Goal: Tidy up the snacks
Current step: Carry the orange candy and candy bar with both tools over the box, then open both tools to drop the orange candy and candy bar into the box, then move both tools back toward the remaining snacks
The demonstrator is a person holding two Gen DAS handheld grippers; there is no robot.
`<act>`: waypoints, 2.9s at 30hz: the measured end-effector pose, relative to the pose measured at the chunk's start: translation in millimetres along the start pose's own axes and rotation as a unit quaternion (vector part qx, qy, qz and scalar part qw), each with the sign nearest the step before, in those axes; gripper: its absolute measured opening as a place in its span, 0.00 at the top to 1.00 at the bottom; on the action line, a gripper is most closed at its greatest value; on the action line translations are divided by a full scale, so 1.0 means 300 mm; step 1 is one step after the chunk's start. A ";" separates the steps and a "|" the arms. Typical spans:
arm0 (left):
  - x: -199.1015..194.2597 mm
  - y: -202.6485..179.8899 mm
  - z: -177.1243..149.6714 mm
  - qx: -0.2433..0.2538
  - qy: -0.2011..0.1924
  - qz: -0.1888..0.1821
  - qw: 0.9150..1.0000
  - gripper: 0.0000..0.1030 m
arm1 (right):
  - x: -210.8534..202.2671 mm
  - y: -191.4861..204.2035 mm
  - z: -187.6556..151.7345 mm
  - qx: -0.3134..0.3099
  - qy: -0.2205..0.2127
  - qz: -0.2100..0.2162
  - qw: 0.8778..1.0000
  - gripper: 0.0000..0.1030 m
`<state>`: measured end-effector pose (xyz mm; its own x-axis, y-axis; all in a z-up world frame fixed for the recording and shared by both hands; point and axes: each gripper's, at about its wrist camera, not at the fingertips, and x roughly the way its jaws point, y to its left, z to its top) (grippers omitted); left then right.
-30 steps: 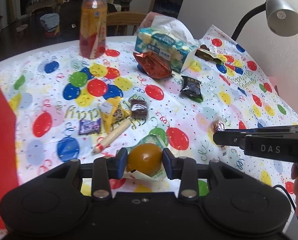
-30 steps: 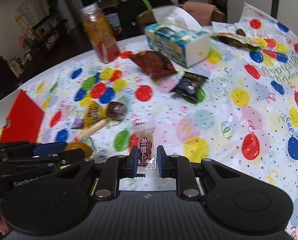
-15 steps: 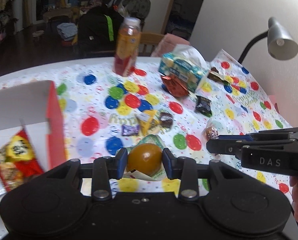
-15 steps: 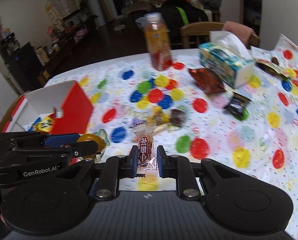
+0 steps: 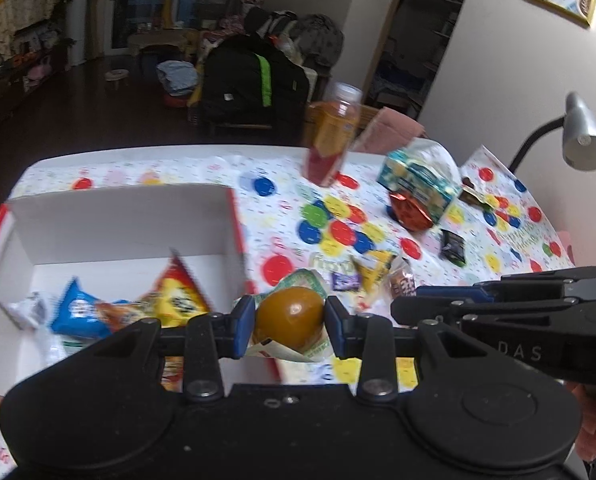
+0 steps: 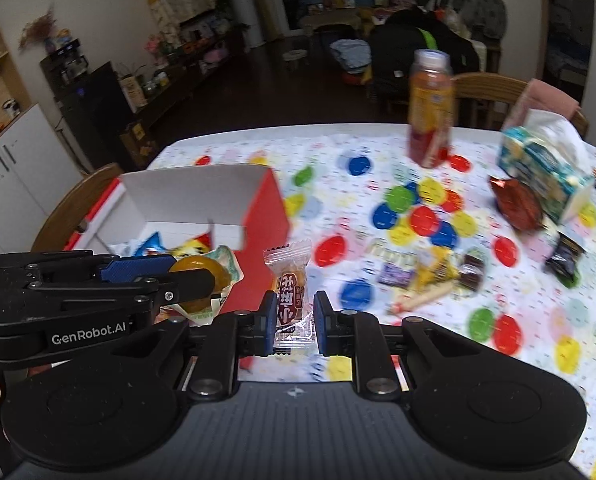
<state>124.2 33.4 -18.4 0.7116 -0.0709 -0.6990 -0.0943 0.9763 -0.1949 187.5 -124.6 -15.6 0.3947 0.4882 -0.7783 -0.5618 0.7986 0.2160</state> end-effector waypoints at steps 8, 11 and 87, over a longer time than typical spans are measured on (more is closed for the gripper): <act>-0.074 0.174 0.014 -0.020 -0.019 0.028 0.999 0.66 | 0.074 0.152 0.047 -0.017 0.006 0.018 1.000 0.82; -0.091 0.240 0.021 -0.022 -0.025 0.043 0.999 0.66 | 0.113 0.206 0.063 -0.024 0.011 0.022 0.999 0.82; -0.127 0.427 0.016 0.005 -0.020 0.086 0.996 0.27 | 0.174 0.426 0.039 -0.023 0.013 0.047 0.999 0.43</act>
<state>88.4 162.2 -13.4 0.7122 0.1049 -0.6940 -0.2097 0.9754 -0.0677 144.8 7.1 -21.6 0.3202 0.5496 -0.7717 -0.6286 0.7326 0.2610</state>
